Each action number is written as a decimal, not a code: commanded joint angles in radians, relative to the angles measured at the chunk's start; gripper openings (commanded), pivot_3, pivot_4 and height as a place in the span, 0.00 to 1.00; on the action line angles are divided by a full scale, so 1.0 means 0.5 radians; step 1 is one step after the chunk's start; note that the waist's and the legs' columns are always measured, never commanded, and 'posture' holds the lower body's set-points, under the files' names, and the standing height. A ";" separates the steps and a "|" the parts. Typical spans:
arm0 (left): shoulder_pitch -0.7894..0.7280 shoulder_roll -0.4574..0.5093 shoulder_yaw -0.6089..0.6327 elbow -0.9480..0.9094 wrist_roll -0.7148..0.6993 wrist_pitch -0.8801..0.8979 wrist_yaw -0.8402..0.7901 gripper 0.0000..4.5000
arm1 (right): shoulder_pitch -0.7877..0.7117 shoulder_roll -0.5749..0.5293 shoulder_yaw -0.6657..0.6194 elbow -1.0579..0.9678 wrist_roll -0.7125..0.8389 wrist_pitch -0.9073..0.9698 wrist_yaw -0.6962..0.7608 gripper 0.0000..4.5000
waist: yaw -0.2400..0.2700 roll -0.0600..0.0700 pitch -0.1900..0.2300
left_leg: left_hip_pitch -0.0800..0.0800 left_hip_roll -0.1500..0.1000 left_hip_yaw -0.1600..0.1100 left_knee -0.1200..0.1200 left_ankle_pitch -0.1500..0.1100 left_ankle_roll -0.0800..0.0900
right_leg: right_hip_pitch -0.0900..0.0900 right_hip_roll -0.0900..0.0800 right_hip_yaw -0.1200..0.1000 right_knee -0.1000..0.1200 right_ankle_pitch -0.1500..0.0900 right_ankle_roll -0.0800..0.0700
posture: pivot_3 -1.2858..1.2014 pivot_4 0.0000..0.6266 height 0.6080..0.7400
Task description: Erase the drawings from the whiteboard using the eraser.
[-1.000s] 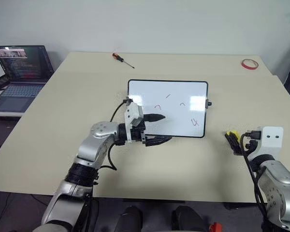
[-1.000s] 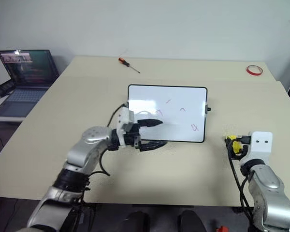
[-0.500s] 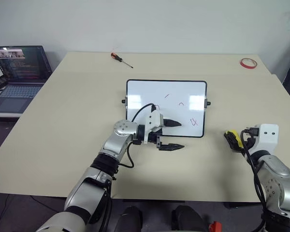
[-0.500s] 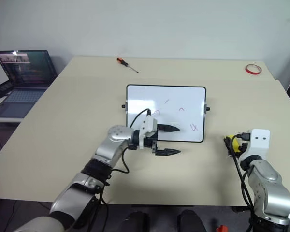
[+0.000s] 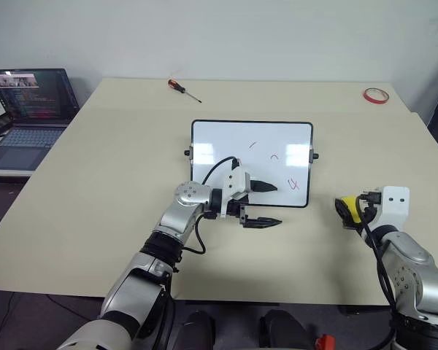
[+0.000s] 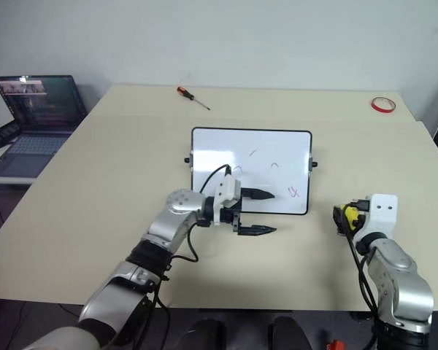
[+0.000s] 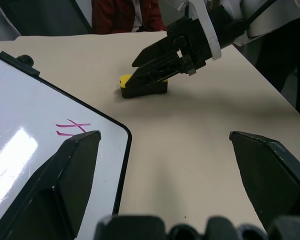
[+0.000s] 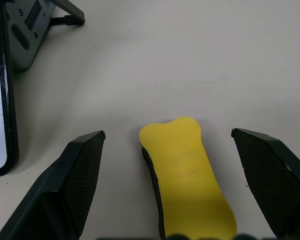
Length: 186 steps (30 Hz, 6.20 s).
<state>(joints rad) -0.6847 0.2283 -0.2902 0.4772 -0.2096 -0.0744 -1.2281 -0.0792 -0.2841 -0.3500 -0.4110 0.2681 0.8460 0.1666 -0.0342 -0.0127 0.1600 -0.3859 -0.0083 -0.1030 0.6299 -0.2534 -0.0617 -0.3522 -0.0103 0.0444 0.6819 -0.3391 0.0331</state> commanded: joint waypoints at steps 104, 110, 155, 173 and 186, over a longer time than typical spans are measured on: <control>0.564 -0.012 0.174 -0.733 0.441 0.067 1.325 1.00 | -0.546 0.098 0.955 0.584 -0.561 -0.862 0.141 0.28 | 0.002 0.001 -0.001 | 0.004 0.000 -0.006 0.002 0.000 -0.001 | 0.001 -0.009 0.000 0.002 0.000 0.000 | 0.52 0.24 1.00; 0.552 -0.029 0.160 -0.723 0.444 0.068 1.323 1.00 | -0.647 0.029 0.814 0.710 -0.666 -0.841 -0.042 0.28 | 0.008 0.000 -0.001 | 0.005 0.000 -0.007 0.003 0.000 -0.001 | 0.003 -0.010 -0.001 0.003 0.000 0.000 | 0.52 0.24 1.00; 0.819 0.116 0.232 -1.045 0.383 0.194 1.301 1.00 | 0.128 0.034 0.613 -0.477 -0.447 -0.464 0.112 0.28 | 0.007 0.000 -0.001 | 0.000 0.000 -0.008 0.000 0.000 -0.001 | 0.000 -0.011 -0.001 -0.001 0.000 0.000 | 0.52 0.24 1.00; 0.767 0.180 0.255 -0.939 0.357 0.132 1.247 1.00 | 0.634 -0.250 0.550 -0.509 -0.482 -0.623 0.274 0.28 | 0.005 -0.001 0.000 | 0.007 0.000 -0.006 0.000 0.000 -0.001 | 0.005 -0.009 -0.001 0.000 0.000 0.000 | 0.52 0.24 1.00; 0.584 0.069 0.129 -0.717 0.358 0.084 1.141 1.00 | 0.305 -0.199 0.663 -0.327 -0.509 -0.711 0.267 0.28 | 0.010 -0.003 0.001 | 0.005 -0.001 -0.006 0.001 0.000 -0.001 | 0.005 -0.010 -0.002 -0.001 0.000 0.001 | 0.52 0.24 1.00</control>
<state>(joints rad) -0.3625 0.2764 -0.2132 0.1158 -0.0230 -0.0054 -0.6434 0.0998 -0.3886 -0.0270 -0.5755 0.0211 0.5259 0.3034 -0.0295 -0.0141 0.1604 -0.3839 -0.0092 -0.1060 0.6303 -0.2534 -0.0620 -0.3500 -0.0150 0.0433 0.6812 -0.3391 0.0333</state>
